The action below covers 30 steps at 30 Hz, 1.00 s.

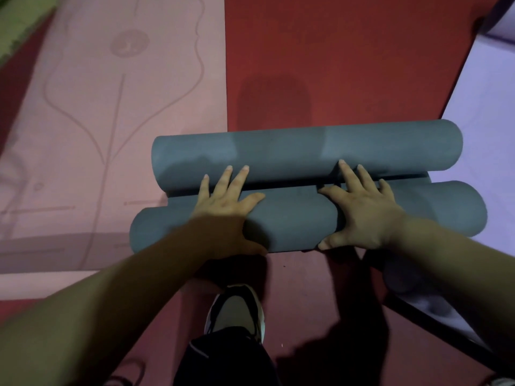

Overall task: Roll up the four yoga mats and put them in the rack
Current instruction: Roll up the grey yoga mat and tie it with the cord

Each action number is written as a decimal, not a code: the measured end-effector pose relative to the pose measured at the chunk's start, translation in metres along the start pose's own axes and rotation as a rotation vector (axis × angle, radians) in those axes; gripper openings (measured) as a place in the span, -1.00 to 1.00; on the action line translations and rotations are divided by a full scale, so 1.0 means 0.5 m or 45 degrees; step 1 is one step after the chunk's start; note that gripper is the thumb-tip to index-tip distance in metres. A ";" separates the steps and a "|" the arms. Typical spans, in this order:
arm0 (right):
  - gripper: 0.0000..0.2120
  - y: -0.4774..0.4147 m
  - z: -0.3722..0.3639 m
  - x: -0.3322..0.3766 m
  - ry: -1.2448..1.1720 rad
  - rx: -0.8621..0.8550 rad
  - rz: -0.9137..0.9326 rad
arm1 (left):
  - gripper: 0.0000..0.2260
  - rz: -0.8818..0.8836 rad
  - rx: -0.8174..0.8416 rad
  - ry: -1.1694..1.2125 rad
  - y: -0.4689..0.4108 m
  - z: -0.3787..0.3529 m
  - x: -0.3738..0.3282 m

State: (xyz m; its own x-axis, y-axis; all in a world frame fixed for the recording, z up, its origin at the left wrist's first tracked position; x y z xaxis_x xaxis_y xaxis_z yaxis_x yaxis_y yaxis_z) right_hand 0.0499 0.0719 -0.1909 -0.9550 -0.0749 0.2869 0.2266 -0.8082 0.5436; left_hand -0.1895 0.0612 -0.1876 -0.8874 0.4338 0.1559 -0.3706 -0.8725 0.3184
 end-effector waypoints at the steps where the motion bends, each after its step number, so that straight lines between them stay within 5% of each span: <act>1: 0.16 -0.004 0.002 0.000 -0.012 0.013 -0.004 | 0.10 0.008 -0.051 -0.033 0.006 0.001 -0.003; 7: 0.18 -0.012 0.010 -0.001 -0.008 0.004 -0.001 | 0.12 0.043 -0.087 -0.045 0.004 0.001 -0.001; 14: 0.23 0.007 0.015 0.001 0.067 -0.082 0.011 | 0.06 -0.005 0.128 0.057 -0.033 0.000 0.019; 21: 0.17 -0.026 0.029 0.003 0.017 0.009 0.008 | 0.16 0.077 -0.127 -0.072 0.004 0.007 -0.002; 30: 0.21 -0.007 0.039 0.018 0.097 -0.099 0.016 | 0.07 0.069 0.067 0.057 -0.037 0.007 0.023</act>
State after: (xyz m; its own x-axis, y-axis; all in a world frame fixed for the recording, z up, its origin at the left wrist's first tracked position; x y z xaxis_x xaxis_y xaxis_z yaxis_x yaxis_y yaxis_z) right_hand 0.0444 0.0856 -0.1750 -0.9647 -0.1268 0.2307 0.2257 -0.8496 0.4767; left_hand -0.1919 0.0833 -0.1882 -0.9176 0.3746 0.1326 -0.3076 -0.8809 0.3597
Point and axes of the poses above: each hand's wrist, its own y-axis away from the middle knuckle, its own z-axis out of the back of the hand, x = y × z, the point moved 9 cm from there along -y, towards the middle knuckle, and after that the axes turned 13 degrees about -y, right-handed, at the moved point
